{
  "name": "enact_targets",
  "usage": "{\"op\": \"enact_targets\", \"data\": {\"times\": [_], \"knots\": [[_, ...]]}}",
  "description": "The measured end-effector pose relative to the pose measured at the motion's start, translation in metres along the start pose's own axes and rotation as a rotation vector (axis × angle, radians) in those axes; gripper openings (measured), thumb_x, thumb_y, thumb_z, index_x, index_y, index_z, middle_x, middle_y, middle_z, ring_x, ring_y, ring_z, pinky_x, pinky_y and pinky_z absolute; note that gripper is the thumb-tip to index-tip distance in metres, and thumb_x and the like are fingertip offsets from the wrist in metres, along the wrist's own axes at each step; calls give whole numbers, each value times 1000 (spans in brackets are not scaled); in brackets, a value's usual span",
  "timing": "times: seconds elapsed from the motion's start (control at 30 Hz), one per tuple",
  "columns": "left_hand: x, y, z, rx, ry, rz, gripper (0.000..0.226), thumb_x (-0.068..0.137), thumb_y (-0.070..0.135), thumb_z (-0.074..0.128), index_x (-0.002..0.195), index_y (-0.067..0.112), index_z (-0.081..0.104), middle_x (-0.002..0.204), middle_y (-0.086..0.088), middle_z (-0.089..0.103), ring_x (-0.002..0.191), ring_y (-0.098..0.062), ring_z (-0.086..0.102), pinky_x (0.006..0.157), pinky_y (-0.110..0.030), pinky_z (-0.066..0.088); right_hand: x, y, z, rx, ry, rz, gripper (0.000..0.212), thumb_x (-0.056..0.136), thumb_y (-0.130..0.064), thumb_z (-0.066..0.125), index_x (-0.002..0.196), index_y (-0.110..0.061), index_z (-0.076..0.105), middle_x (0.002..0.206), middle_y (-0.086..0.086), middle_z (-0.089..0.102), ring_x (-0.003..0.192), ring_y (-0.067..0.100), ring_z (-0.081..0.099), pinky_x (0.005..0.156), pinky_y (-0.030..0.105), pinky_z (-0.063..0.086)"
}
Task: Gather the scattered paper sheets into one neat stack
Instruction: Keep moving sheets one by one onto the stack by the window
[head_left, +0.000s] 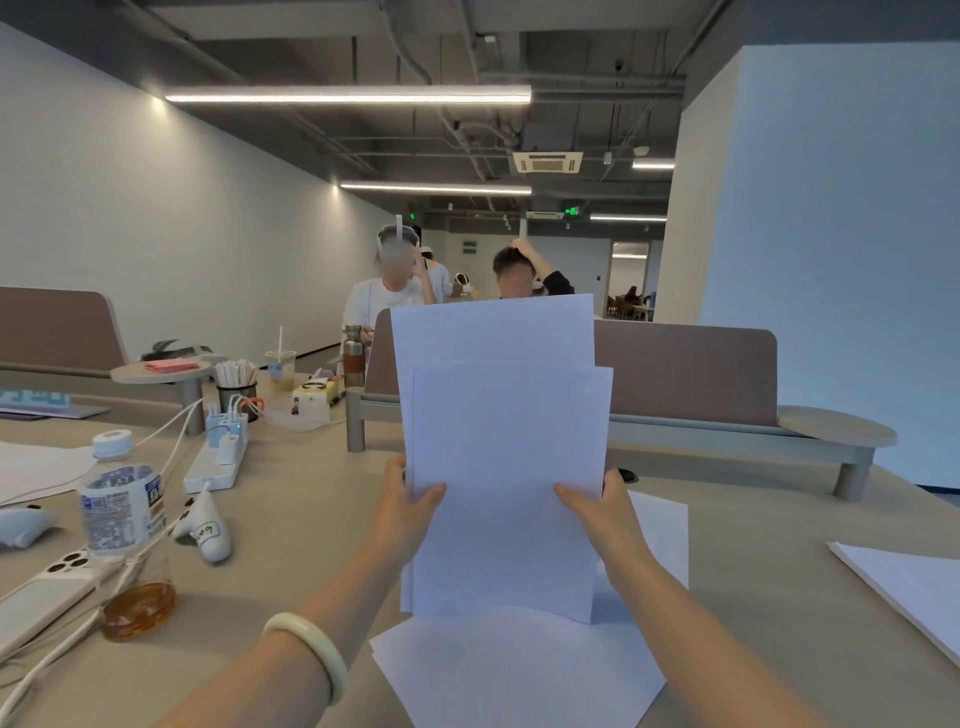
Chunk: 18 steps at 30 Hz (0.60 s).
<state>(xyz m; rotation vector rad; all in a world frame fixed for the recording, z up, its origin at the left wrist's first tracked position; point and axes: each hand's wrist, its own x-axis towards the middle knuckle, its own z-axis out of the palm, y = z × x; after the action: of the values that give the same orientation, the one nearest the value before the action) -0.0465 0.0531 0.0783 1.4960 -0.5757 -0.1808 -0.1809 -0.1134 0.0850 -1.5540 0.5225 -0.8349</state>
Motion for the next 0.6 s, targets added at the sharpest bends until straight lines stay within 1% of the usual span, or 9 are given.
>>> {"op": "enact_targets", "data": {"times": [0.07,0.13,0.17,0.23,0.3,0.37,0.43,0.53,0.6], "knots": [[-1,-5,-2,0,3,-11,37,93,11,53,126,15,36,112,-2,55,93,-16,58,76,-31,50,-2,6,-1,27,-6,15,38,85,-12,66,116,-19,46,109,1,61,100,22,61,85,35,49],[-2,-8,0,10,7,-23,25,96,11,47,119,17,39,112,-3,57,91,-15,58,70,-28,49,-4,8,1,18,-14,6,24,87,-10,62,106,-23,52,105,1,63,93,19,62,79,31,49],[-3,-7,2,25,16,-21,18,98,11,43,115,17,40,108,-2,57,88,-13,58,66,-25,47,-5,7,2,2,-11,-1,19,89,-10,59,101,-24,53,103,1,63,90,17,61,77,30,48],[-3,-3,6,61,45,7,12,99,10,39,109,16,42,99,3,57,82,-7,56,62,-22,43,-4,4,5,-15,2,-18,18,92,-10,54,106,-23,53,105,1,62,92,18,60,78,29,46],[0,2,8,64,58,46,11,99,9,37,107,15,44,94,6,57,80,-6,55,65,-22,44,-1,0,5,-23,14,-26,19,93,-12,52,110,-21,50,106,1,61,94,18,58,74,27,45],[2,6,8,50,51,67,12,99,9,38,108,15,43,94,7,58,82,-9,56,71,-25,46,1,-3,4,-29,25,-24,15,93,-14,53,108,-17,48,106,3,60,88,16,57,66,23,44],[2,4,8,49,29,59,15,99,11,40,112,18,41,100,7,58,86,-10,57,75,-30,47,2,-2,2,-25,12,-21,24,91,-15,58,112,-16,45,110,4,59,90,16,56,68,25,45],[-1,-6,7,41,18,28,30,97,12,44,126,19,36,113,2,54,99,-17,57,79,-32,46,0,11,-1,-11,-9,-15,50,87,-11,64,129,-15,38,116,2,54,98,18,55,71,23,44],[-3,-12,7,38,22,7,39,97,11,43,133,17,32,119,-1,52,106,-22,55,79,-33,44,-1,19,-2,-24,-2,-14,55,86,-9,64,133,-13,36,118,2,53,100,19,54,74,23,44]]}}
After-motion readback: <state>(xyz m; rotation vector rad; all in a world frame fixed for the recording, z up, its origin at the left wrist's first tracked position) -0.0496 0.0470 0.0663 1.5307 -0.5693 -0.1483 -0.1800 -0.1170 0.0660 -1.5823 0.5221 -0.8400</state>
